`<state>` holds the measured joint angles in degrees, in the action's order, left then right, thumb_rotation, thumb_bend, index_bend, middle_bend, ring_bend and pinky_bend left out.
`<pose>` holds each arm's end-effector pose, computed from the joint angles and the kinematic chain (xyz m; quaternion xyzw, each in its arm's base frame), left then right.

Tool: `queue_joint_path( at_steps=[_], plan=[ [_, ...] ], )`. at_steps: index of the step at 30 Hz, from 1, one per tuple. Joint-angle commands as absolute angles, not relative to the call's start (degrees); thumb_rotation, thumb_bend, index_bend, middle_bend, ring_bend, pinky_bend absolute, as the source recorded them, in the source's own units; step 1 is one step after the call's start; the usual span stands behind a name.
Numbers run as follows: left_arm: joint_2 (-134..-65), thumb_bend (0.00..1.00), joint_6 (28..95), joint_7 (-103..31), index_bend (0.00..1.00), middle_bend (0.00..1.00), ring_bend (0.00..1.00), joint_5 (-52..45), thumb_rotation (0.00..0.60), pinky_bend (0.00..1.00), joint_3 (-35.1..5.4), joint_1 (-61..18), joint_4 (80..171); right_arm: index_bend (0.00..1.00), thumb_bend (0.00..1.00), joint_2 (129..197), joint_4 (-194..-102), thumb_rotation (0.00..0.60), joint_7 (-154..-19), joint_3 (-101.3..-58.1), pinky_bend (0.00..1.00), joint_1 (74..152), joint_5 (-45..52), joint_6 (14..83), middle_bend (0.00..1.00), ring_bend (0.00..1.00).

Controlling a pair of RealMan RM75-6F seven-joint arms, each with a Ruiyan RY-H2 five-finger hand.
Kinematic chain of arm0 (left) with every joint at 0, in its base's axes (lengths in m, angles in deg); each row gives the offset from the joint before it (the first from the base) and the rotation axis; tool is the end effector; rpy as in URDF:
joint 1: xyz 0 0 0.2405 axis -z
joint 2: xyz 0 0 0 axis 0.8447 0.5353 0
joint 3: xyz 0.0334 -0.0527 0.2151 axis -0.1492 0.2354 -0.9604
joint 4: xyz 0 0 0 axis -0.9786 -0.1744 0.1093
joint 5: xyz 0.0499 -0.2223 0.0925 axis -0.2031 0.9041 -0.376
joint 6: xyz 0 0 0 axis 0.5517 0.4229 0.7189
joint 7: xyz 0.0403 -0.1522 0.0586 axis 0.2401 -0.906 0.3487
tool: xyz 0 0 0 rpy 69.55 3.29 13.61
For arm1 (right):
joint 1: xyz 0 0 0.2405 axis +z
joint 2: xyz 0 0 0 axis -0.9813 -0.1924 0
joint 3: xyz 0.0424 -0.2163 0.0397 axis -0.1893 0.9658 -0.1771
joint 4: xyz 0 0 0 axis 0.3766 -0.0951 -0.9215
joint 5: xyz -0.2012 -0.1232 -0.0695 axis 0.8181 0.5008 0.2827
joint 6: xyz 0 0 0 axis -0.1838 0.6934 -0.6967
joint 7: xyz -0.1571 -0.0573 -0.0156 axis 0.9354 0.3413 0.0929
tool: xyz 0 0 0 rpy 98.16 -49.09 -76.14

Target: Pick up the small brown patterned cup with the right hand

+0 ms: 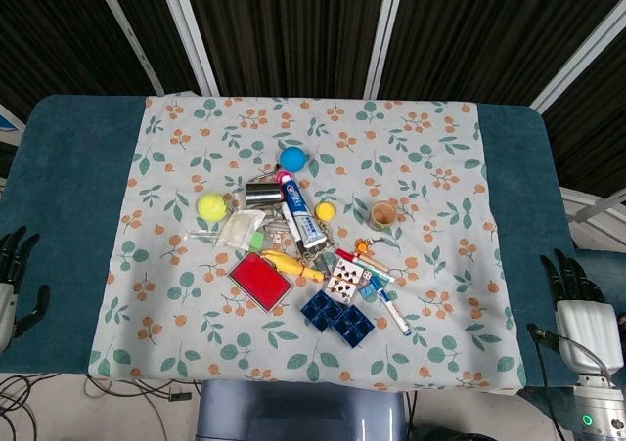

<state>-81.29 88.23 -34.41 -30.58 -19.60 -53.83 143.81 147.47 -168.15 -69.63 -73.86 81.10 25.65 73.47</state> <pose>-0.2893 0.2020 0.1240 -0.5866 -0.3395 -0.4119 0.6090 -0.2847 -0.1971 0.1065 0.5921 -0.3276 0.3457 0.6500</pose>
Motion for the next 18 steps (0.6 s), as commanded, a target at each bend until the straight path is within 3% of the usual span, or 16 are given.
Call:
queue_joint_path(
  at_steps=[1, 18],
  plan=[
    [-81.27, 0.48, 88.09, -34.54, 0.0, 0.0, 0.0, -30.52, 0.6, 0.05, -19.61, -53.81, 143.88, 0.06, 0.07, 147.43, -168.16, 0.6, -69.66, -73.83, 0.28, 81.03, 25.7, 73.56, 0.0, 0.1],
    [-80.81, 0.48, 86.98, -34.71, 0.0, 0.0, 0.0, -29.66, 0.6, 0.06, -19.76, -53.82, 144.59, 0.06, 0.07, 147.43, -168.15, 0.6, -70.71, -73.78, 0.28, 81.29, 25.49, 72.54, 0.0, 0.1]
  ],
)
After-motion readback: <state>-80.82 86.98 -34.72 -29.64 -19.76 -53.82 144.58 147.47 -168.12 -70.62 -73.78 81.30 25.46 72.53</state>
